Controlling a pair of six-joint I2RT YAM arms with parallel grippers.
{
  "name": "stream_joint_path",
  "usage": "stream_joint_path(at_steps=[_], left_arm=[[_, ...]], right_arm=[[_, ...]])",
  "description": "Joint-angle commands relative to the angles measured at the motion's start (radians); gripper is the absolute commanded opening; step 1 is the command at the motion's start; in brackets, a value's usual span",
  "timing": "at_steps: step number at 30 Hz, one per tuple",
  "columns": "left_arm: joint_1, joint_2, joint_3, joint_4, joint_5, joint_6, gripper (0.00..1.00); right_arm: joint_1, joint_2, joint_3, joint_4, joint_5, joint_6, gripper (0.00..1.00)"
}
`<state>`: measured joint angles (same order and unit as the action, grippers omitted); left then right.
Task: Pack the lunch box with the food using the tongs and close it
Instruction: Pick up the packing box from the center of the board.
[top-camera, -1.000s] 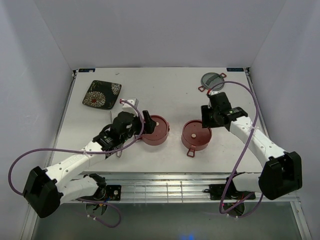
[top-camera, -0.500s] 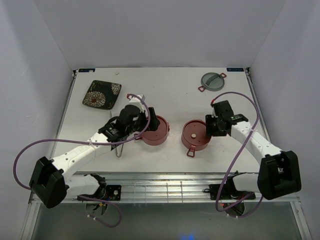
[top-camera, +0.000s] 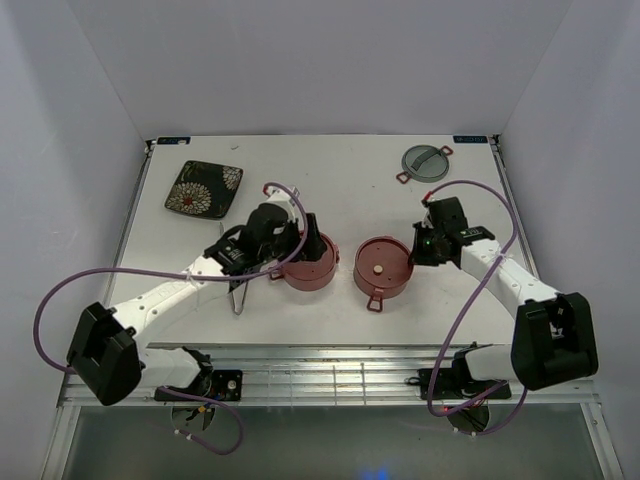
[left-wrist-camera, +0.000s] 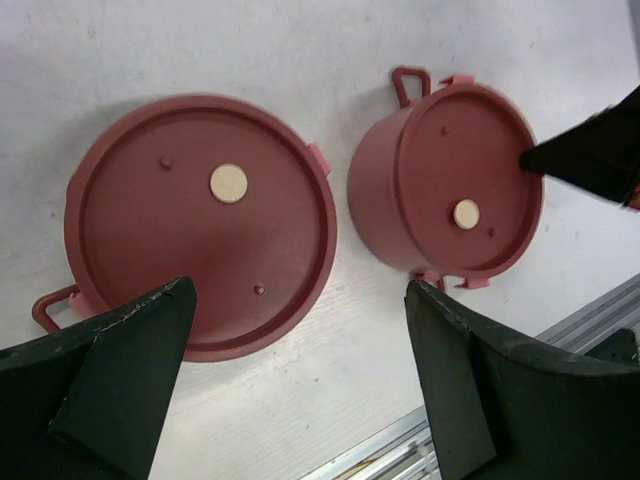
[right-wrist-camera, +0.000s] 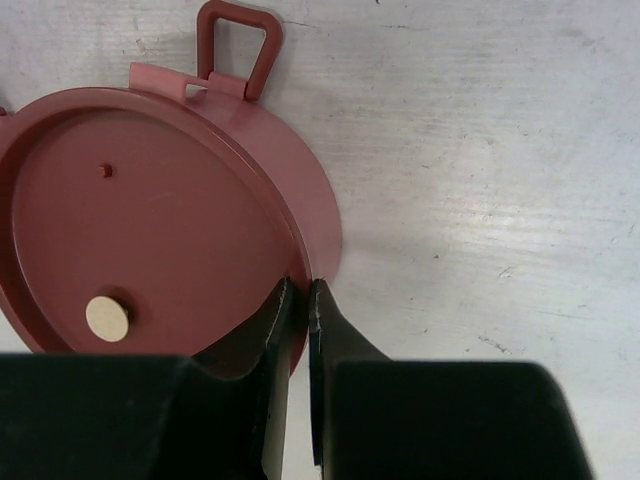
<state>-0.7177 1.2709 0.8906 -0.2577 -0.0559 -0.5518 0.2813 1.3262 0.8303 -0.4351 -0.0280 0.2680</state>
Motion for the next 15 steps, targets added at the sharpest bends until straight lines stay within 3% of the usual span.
stream_joint_path(at_steps=[1, 6, 15], left_arm=[[0.006, -0.031, 0.108, -0.05, -0.062, -0.028, 0.97], [0.069, -0.01, 0.195, -0.132, -0.062, -0.048, 0.97], [0.122, -0.096, 0.157, -0.156, -0.078, -0.072, 0.98]], right_arm=[[0.002, -0.015, 0.032, -0.014, -0.03, 0.108, 0.08], [0.001, -0.035, 0.092, -0.063, -0.006, 0.145, 0.08], [0.002, -0.142, 0.085, -0.082, 0.017, 0.286, 0.08]])
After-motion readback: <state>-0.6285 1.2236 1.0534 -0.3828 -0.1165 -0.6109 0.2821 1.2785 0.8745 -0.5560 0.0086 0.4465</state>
